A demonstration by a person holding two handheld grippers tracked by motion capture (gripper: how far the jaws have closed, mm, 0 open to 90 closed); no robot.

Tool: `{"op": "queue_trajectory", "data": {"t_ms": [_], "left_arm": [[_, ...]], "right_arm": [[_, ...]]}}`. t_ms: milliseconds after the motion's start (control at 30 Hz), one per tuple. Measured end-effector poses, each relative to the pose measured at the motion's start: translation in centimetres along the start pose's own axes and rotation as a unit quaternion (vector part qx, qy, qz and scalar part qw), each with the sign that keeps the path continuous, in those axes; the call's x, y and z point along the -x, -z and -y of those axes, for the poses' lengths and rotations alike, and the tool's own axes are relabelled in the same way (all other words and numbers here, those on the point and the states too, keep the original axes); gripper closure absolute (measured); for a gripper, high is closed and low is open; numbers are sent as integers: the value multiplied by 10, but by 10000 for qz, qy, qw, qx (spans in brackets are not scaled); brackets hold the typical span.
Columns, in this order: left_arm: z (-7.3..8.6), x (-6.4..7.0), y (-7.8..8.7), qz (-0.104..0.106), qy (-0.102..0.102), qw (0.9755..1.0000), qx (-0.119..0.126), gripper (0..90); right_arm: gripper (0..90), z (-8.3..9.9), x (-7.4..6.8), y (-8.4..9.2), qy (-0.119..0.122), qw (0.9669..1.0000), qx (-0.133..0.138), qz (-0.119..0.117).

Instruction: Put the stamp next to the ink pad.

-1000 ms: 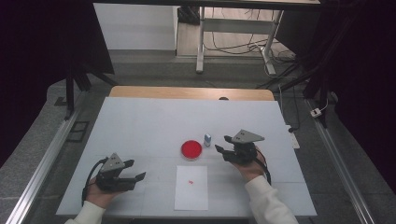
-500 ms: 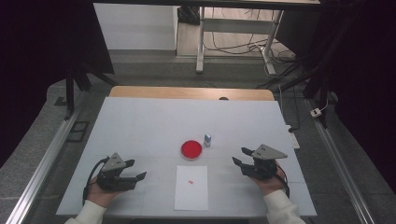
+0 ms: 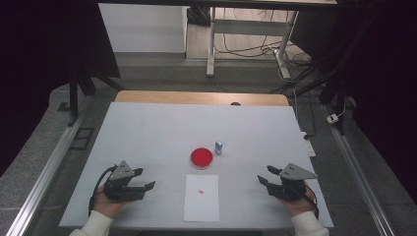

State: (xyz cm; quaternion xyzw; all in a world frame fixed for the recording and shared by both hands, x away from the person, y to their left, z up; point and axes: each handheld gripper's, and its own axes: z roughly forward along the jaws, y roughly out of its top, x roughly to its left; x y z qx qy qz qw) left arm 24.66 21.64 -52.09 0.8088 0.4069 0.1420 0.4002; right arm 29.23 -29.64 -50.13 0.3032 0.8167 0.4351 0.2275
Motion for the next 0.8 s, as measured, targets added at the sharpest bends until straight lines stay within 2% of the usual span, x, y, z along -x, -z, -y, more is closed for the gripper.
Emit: {"op": "queue_trajectory", "data": {"t_ms": [200, 800], "left_arm": [[0, 0, -1, 7, -5, 10000, -6, 303], [0, 0, -2, -3, -35, 10000, -21, 299]], "right_arm": [[462, 4, 4, 4, -49, 10000, -12, 16], [461, 3, 3, 3, -48, 10000, 33, -33]]}}
